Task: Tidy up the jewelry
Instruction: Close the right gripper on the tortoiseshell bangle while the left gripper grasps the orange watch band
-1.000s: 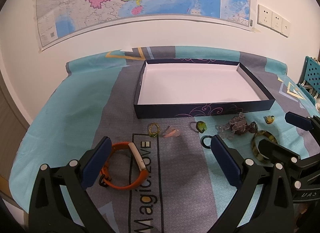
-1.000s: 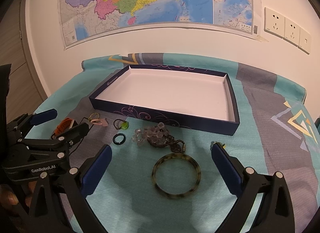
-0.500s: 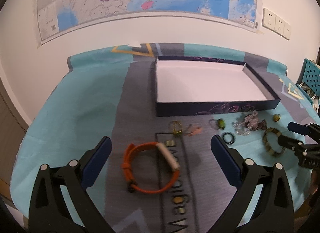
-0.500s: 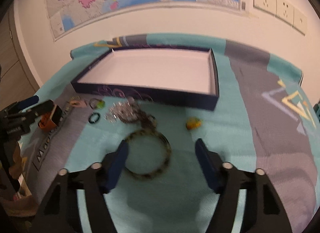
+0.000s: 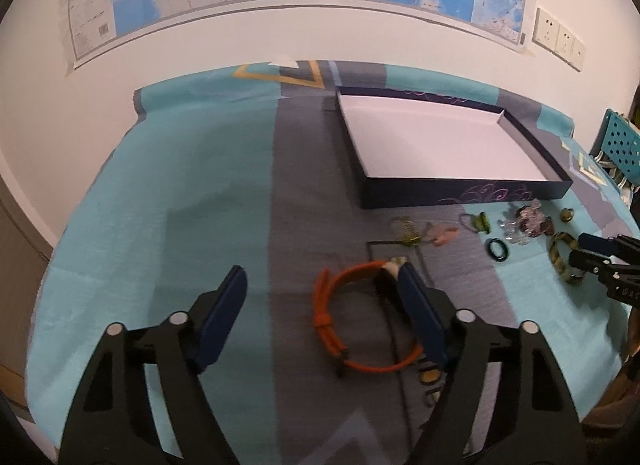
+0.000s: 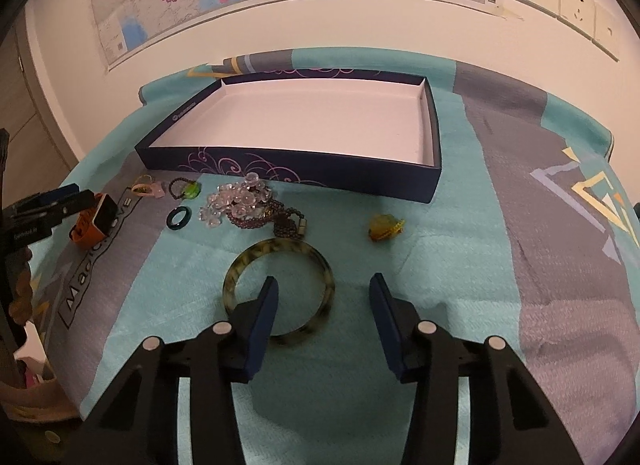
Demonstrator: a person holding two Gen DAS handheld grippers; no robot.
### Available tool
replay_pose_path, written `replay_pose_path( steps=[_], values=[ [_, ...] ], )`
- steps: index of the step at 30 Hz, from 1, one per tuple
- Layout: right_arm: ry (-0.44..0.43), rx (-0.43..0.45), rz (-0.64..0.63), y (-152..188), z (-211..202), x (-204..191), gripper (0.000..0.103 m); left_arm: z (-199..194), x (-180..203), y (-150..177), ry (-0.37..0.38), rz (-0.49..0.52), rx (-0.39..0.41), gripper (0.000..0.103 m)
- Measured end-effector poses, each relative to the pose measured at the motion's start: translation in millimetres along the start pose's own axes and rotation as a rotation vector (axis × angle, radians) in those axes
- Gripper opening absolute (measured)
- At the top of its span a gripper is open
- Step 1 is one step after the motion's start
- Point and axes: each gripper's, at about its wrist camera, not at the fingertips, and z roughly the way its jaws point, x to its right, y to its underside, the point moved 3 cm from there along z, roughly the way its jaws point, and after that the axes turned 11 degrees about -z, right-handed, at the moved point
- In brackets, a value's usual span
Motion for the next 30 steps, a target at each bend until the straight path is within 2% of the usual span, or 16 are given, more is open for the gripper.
replay_pose_path(
  steps=[4,7,9,12,15,17,20,22,24,25,27,30],
  values=[
    [0.004,0.0,-0.01,-1.9,1.7,-2.4,0.046,8.6,-2.1,3.7,0.005,0.034,-0.045,0.055],
    [0.007,-0.002,-0.018,-3.6,2.8,-3.4,0.045,16.2,2.9,6.9,0.019,0.071,-0.071,0.045],
    [0.01,-0.003,-0.021,-4.1,3.2,-3.5,0.044,20.0,8.1,6.6,0.014,0.102,-0.07,0.045],
    [0.007,-0.005,-0.02,-5.3,3.3,-2.6,0.044,23.2,16.7,1.8,-0.017,0.175,-0.044,0.057],
    [0.01,-0.004,-0.021,-5.9,3.6,-3.3,0.044,27.6,25.0,-1.4,-0.024,0.255,-0.035,0.056],
    [0.011,-0.004,-0.024,-6.2,3.6,-3.7,0.044,31.4,29.8,-1.9,-0.021,0.304,-0.046,0.05],
    [0.011,-0.004,-0.028,-6.8,3.3,-3.9,0.044,30.8,37.4,0.6,0.01,0.34,-0.057,0.03],
    [0.013,-0.001,-0.021,-7.2,2.6,-2.9,0.035,29.3,40.1,3.4,0.012,0.335,-0.054,0.02],
    [0.009,0.001,-0.018,-7.7,2.7,-1.7,0.016,28.7,39.9,5.2,0.018,0.298,-0.057,0.018],
    [0.0,0.001,-0.018,-8.2,2.8,-1.3,0.01,28.0,38.7,5.5,0.019,0.279,-0.061,0.016],
    [-0.007,-0.002,-0.024,-9.0,2.6,-1.1,0.006,25.7,35.0,5.4,0.026,0.227,-0.073,0.014],
    [-0.032,0.003,-0.026,-8.9,-0.9,-1.0,0.006,22.1,30.0,5.7,0.037,0.161,-0.09,0.011]
  ],
)
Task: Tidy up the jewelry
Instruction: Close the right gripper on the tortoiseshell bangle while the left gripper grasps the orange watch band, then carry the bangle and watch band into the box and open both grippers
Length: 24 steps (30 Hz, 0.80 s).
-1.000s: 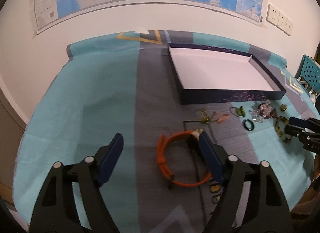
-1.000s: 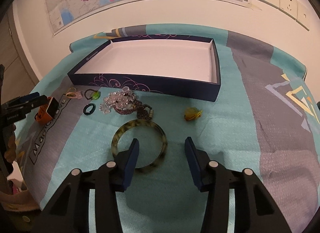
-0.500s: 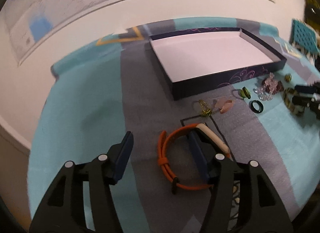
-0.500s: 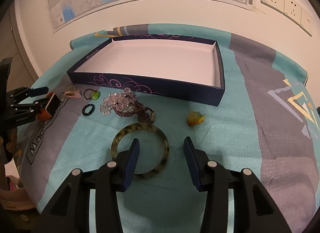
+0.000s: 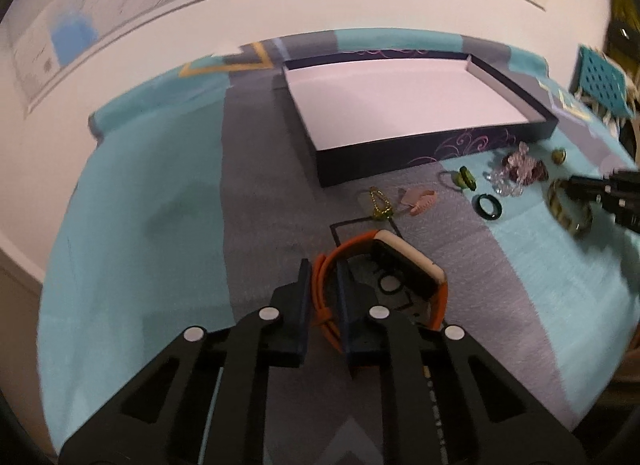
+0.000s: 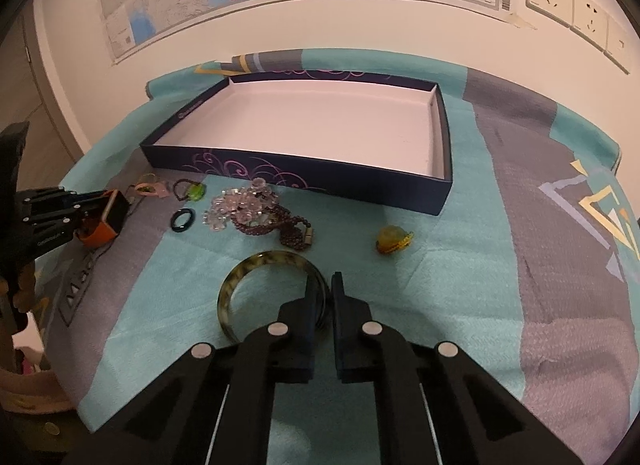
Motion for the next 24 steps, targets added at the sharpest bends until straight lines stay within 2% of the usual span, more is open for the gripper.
replay_pose_path(
  steps=[5,11,12,13,16,21,22,24],
  values=[
    [-0.033,0.028,0.004,-7.5,-10.8,3.8,0.006,-11.7,-2.3,-2.1,0.048,-0.077,-0.008,0.011],
    [-0.043,0.095,0.002,-34.9,-25.8,17.0,0.006,-40.6,3.3,-33.7,0.118,-0.116,0.08,0.013],
    [-0.036,0.104,-0.003,-40.1,-26.6,19.4,0.006,-42.9,4.8,-40.3,0.134,-0.124,0.09,0.009],
    [-0.032,0.117,-0.008,-47.6,-27.0,23.1,0.006,-43.7,6.0,-47.7,0.148,-0.133,0.098,0.001],
    [-0.029,0.143,-0.011,-68.1,-23.8,33.8,0.006,-39.0,12.7,-74.9,0.186,-0.152,0.126,0.001],
    [-0.039,0.154,0.001,-85.0,-15.4,43.2,0.006,-22.7,19.1,-99.1,0.174,-0.147,0.134,0.002],
    [-0.046,0.151,-0.001,-85.0,-13.8,42.5,0.006,-22.2,16.9,-97.5,0.164,-0.133,0.138,0.008],
    [-0.058,0.142,-0.002,-82.9,-10.0,41.6,0.006,-19.9,10.8,-92.4,0.138,-0.106,0.134,0.011]
  ],
)
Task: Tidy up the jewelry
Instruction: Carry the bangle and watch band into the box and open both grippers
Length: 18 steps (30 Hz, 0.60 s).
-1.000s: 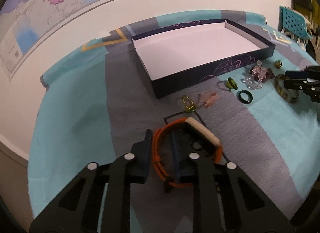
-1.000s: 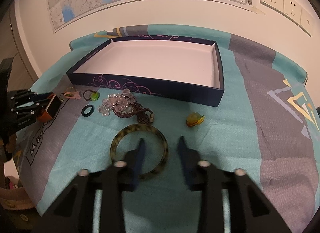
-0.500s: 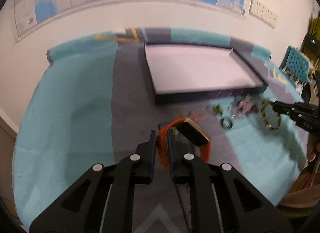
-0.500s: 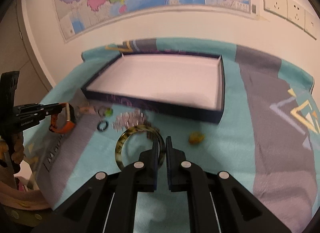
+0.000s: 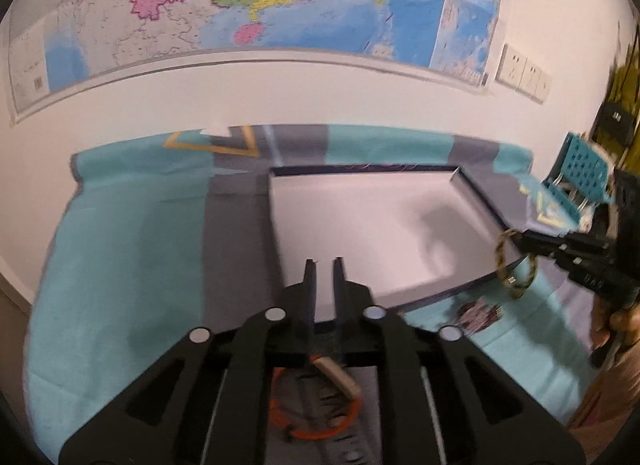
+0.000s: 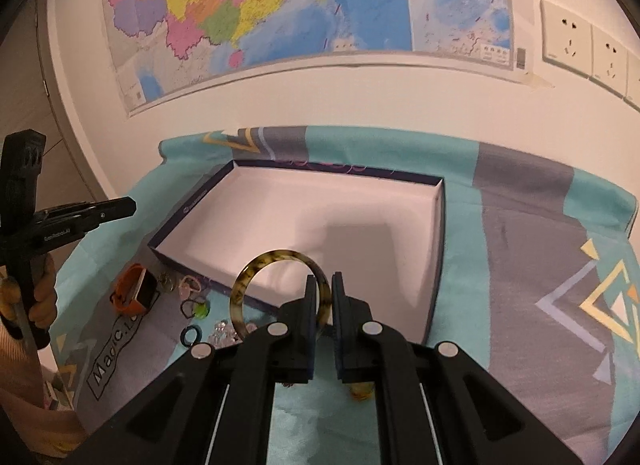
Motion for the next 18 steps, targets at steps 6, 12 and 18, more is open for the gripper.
replay_pose_path(
  steps=[6,12,18],
  values=[
    [-0.026,-0.013,0.017,9.1,4.0,-0.9,0.006,12.2,-15.0,37.9,-0.01,0.142,-0.118,0.024],
    [-0.03,-0.029,0.016,15.7,4.0,-7.0,0.006,28.4,-15.8,55.4,-0.043,0.274,-0.172,0.027],
    [-0.037,-0.038,0.017,20.1,3.5,-11.3,0.006,36.7,-16.8,60.8,-0.053,0.35,-0.211,0.024]
  ],
)
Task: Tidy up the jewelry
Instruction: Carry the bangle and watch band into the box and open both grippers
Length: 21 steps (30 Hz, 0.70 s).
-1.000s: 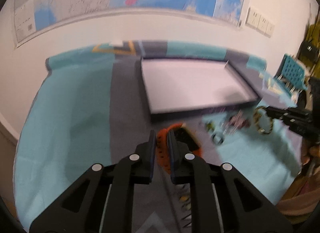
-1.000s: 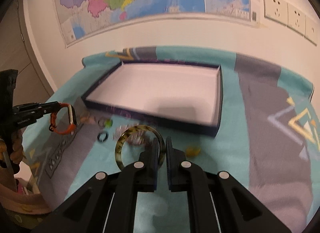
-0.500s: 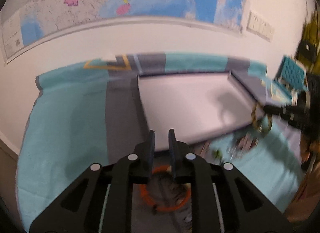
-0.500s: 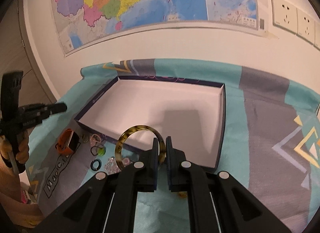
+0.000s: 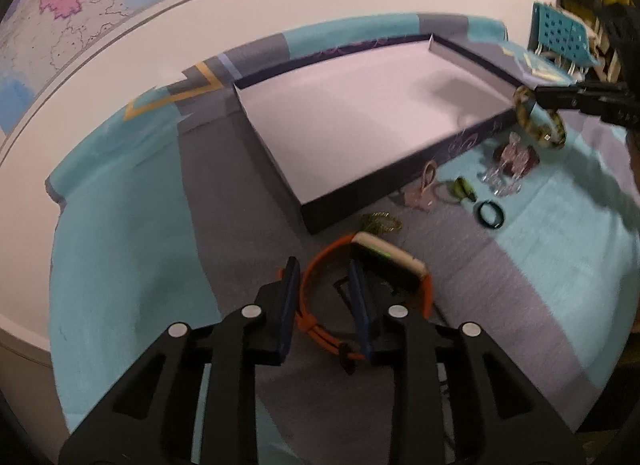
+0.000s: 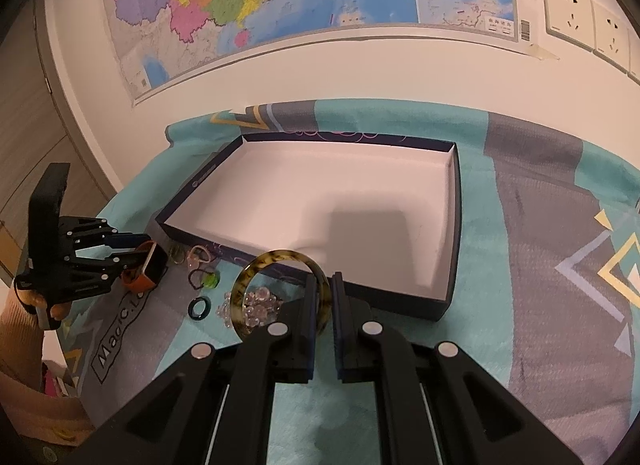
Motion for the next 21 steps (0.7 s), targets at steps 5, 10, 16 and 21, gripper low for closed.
replay_pose_path(
  steps=[5,10,16,21],
  values=[
    [-0.005,-0.002,0.001,-0.1,1.7,-3.3,0.006,5.3,8.0,-3.3,-0.02,0.114,0.002,0.028],
    [-0.009,-0.005,0.004,2.0,1.2,-5.9,0.006,10.2,9.1,-6.5,-0.028,0.134,-0.018,0.013],
    [-0.008,0.002,0.011,1.5,-2.4,-4.8,0.006,-1.6,2.7,0.1,0.011,-0.026,-0.043,0.006],
    [-0.006,0.013,0.008,-1.1,-4.0,-4.0,0.006,-12.1,-4.3,9.6,0.081,-0.206,-0.057,0.006]
  ],
)
